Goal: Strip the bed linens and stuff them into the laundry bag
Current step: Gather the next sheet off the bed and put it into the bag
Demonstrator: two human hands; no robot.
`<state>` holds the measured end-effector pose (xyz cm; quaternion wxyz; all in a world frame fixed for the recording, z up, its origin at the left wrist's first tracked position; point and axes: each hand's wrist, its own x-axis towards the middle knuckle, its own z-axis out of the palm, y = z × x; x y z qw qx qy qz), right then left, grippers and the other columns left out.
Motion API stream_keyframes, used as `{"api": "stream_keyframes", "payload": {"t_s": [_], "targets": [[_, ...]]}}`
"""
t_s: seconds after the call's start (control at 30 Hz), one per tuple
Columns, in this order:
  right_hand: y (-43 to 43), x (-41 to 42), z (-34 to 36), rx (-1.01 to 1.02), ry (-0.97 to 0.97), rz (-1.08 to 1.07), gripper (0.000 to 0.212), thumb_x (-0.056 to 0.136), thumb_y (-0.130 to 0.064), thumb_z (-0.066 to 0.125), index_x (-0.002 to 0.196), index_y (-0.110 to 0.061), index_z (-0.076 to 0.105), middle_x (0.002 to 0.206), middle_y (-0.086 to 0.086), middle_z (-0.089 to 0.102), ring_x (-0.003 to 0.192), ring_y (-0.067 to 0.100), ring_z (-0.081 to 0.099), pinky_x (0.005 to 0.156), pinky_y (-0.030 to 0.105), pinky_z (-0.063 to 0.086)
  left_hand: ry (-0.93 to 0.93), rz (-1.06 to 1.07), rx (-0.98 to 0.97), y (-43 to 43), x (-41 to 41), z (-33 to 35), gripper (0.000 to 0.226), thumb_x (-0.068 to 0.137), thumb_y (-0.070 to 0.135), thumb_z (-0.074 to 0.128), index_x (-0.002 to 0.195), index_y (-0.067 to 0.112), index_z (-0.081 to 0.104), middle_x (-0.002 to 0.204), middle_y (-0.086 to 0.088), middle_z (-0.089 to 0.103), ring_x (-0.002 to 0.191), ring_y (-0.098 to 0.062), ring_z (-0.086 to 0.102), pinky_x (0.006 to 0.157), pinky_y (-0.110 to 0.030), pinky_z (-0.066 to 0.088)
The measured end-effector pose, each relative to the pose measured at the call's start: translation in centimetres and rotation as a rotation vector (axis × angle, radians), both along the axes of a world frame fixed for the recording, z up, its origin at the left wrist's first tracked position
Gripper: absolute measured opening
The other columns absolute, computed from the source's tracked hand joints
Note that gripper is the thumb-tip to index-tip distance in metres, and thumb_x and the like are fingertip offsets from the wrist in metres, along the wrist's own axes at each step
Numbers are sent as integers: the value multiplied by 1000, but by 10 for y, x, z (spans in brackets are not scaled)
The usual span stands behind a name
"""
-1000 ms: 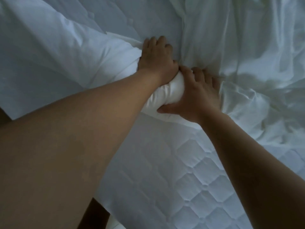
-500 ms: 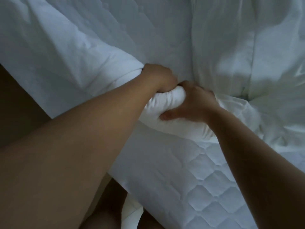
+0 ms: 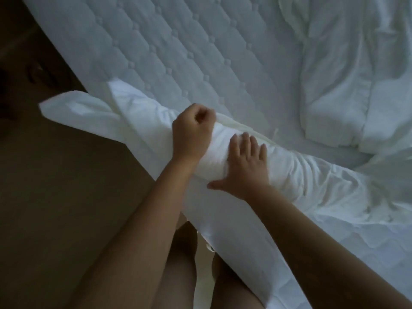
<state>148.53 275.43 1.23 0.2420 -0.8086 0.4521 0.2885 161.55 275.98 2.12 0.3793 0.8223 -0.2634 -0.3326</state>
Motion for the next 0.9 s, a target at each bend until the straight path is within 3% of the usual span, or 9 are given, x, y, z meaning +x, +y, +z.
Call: {"api": "stream_keyframes", "payload": {"t_s": [0.07, 0.17, 0.27, 0.37, 0.5, 0.6, 0.7, 0.77, 0.9], "targets": [[6, 17, -3, -33, 13, -79, 131, 64, -77, 61, 148, -5, -8, 158, 16, -6, 146, 33, -7, 116, 52, -2, -46, 298, 68, 29, 37, -3, 25, 83, 34, 63, 66, 18, 52, 70, 0, 61, 70, -21, 60, 76, -39, 53], [3, 21, -6, -65, 25, -106, 129, 62, -79, 61, 149, -6, 0, 159, 10, 3, 146, 27, 1, 117, 50, 2, -14, 581, 229, 58, 75, -18, 63, 63, 53, 76, 108, 17, 49, 115, -5, 53, 98, -19, 56, 86, -38, 52], [-4, 23, -7, -96, -2, -106, 125, 58, -79, 63, 147, -8, 12, 156, 7, 19, 144, 25, 16, 116, 47, 12, 451, 710, 257, 53, 89, -31, 125, 44, 63, 84, 146, 24, 23, 141, -1, 42, 122, -20, 47, 101, -40, 42], [-1, 27, -10, -125, -8, -84, 123, 57, -80, 61, 147, -9, 17, 155, 5, 23, 143, 24, 20, 114, 47, 16, 686, 684, 102, 26, 85, -35, 114, 56, 46, 86, 148, 23, 23, 134, 4, 51, 118, -19, 52, 102, -40, 44], [9, 22, -18, -157, -36, -42, 121, 59, -84, 48, 149, -10, 15, 157, 4, 21, 145, 21, 15, 116, 48, 12, 620, 599, 100, 16, 83, -40, 51, 70, 21, 80, 116, 14, 59, 110, 1, 66, 96, -16, 64, 83, -29, 53], [17, 14, -26, -164, -111, -34, 117, 60, -80, 46, 149, -9, 23, 154, 6, 29, 145, 23, 19, 116, 51, 11, 640, 384, 60, 1, 84, -33, 34, 73, 11, 74, 106, 8, 69, 99, -3, 72, 84, -15, 69, 68, -25, 53], [33, 1, -33, -197, -200, -39, 109, 61, -70, 64, 144, -5, 36, 148, 12, 40, 140, 29, 31, 115, 49, 10, 553, -42, 61, -41, 62, -14, 31, 70, 15, 73, 100, 11, 72, 91, 1, 73, 82, -11, 69, 72, -25, 53], [42, -4, -35, -209, -257, -87, 110, 56, -66, 71, 141, -4, 41, 142, 15, 47, 135, 32, 39, 116, 45, 8, 313, -455, 174, -69, 29, -5, 37, 71, 30, 70, 105, 18, 70, 105, -2, 72, 97, -16, 66, 83, -29, 51], [43, -12, -38, -175, -381, -189, 107, 49, -62, 80, 130, 2, 52, 131, 21, 55, 128, 37, 47, 116, 43, 14, -468, -1263, 381, -88, -62, -13, 37, 91, 37, 50, 127, 29, 55, 130, -4, 58, 118, -27, 55, 92, -35, 40]]}}
